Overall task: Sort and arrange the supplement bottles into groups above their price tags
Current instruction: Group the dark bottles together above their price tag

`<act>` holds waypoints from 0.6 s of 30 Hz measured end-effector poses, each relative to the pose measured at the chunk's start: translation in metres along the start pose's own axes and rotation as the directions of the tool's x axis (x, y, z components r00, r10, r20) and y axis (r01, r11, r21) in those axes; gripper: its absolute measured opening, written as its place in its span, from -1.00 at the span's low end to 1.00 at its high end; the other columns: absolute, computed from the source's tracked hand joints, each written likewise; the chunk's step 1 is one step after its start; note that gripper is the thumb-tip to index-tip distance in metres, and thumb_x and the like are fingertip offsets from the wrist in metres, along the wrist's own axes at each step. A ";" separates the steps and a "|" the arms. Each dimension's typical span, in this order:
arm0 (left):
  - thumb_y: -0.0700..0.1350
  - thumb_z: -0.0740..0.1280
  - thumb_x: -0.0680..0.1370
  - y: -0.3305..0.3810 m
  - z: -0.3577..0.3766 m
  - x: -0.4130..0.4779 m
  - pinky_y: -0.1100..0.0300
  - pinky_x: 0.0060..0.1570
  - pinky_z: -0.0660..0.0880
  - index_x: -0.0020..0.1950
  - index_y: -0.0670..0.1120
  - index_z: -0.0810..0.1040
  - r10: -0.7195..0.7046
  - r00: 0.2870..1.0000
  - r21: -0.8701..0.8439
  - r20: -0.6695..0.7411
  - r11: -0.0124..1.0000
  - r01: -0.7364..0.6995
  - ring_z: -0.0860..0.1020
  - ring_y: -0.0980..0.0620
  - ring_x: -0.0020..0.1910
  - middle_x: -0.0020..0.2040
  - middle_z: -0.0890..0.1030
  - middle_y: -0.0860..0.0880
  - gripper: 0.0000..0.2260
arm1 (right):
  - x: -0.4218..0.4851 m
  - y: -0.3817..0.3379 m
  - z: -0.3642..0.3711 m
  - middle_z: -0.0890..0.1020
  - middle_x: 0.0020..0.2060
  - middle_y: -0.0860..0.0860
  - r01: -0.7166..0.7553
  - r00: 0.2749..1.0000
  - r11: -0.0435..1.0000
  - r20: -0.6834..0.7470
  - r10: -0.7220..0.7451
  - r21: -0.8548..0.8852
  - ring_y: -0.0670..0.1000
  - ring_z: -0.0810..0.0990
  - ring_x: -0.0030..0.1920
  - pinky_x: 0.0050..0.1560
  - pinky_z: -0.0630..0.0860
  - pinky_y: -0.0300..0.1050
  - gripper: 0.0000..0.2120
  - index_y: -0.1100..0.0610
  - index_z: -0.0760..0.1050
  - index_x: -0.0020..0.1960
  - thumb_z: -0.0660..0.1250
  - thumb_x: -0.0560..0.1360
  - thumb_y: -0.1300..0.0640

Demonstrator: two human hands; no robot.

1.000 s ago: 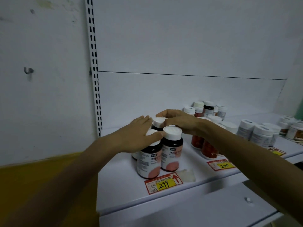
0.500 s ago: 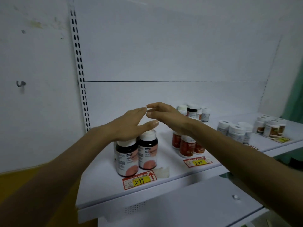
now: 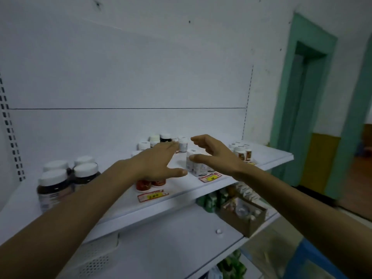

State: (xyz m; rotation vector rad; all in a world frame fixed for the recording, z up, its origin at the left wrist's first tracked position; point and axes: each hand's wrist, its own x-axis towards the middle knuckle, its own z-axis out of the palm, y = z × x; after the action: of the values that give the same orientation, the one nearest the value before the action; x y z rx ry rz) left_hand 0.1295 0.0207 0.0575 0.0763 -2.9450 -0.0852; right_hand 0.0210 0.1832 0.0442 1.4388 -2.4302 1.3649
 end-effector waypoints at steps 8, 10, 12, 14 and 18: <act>0.28 0.20 0.48 0.034 0.012 0.028 0.13 0.43 0.11 0.53 -0.06 -0.05 0.026 0.999 0.075 0.047 0.997 -0.029 0.09 0.02 0.51 0.56 0.04 -0.02 -0.21 | -0.020 0.030 -0.032 0.45 0.31 -0.03 0.014 0.999 0.995 0.041 -0.009 -0.102 -0.08 0.45 0.23 0.10 0.34 -0.35 -0.51 0.02 0.32 0.37 0.37 0.48 0.03; 0.26 0.22 0.48 0.033 0.005 0.037 0.15 0.41 0.14 0.52 -0.07 -0.01 0.019 1.000 0.091 0.024 0.996 -0.021 0.13 0.01 0.49 0.55 0.09 -0.02 -0.24 | -0.010 0.033 -0.030 0.46 0.31 -0.01 0.034 0.998 0.993 0.049 -0.028 -0.115 -0.04 0.44 0.27 0.14 0.33 -0.28 -0.51 0.02 0.32 0.36 0.38 0.48 0.03; 0.25 0.23 0.49 0.026 -0.001 0.048 0.12 0.39 0.17 0.52 -0.09 0.02 0.011 1.000 0.121 0.014 0.993 -0.013 0.16 -0.02 0.47 0.53 0.13 -0.04 -0.25 | 0.005 0.035 -0.028 0.45 0.32 -0.01 0.067 0.997 0.988 0.048 -0.061 -0.136 -0.05 0.42 0.28 0.17 0.30 -0.26 -0.49 0.03 0.32 0.37 0.38 0.48 0.03; 0.25 0.24 0.48 0.011 -0.006 0.061 0.05 0.39 0.23 0.51 -0.10 0.04 -0.001 1.000 0.152 0.003 0.988 0.000 0.20 -0.05 0.45 0.51 0.17 -0.06 -0.25 | 0.024 0.036 -0.024 0.43 0.35 -0.01 0.110 0.993 0.980 0.057 -0.102 -0.166 -0.08 0.41 0.27 0.18 0.29 -0.26 -0.48 0.04 0.31 0.39 0.38 0.48 0.02; 0.26 0.26 0.46 -0.034 -0.013 0.083 -0.02 0.33 0.31 0.49 -0.10 0.09 -0.083 0.996 0.156 -0.014 0.984 0.084 0.27 -0.06 0.40 0.48 0.24 -0.07 -0.25 | 0.070 0.034 -0.019 0.43 0.35 0.00 0.156 0.984 0.957 0.120 -0.129 -0.246 -0.08 0.41 0.25 0.14 0.29 -0.24 -0.46 0.06 0.29 0.40 0.37 0.48 0.02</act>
State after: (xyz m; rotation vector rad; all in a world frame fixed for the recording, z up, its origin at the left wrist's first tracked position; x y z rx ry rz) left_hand 0.0524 -0.0190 0.0842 0.2220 -2.9355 0.1346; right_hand -0.0514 0.1531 0.0618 1.6140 -2.3960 0.9320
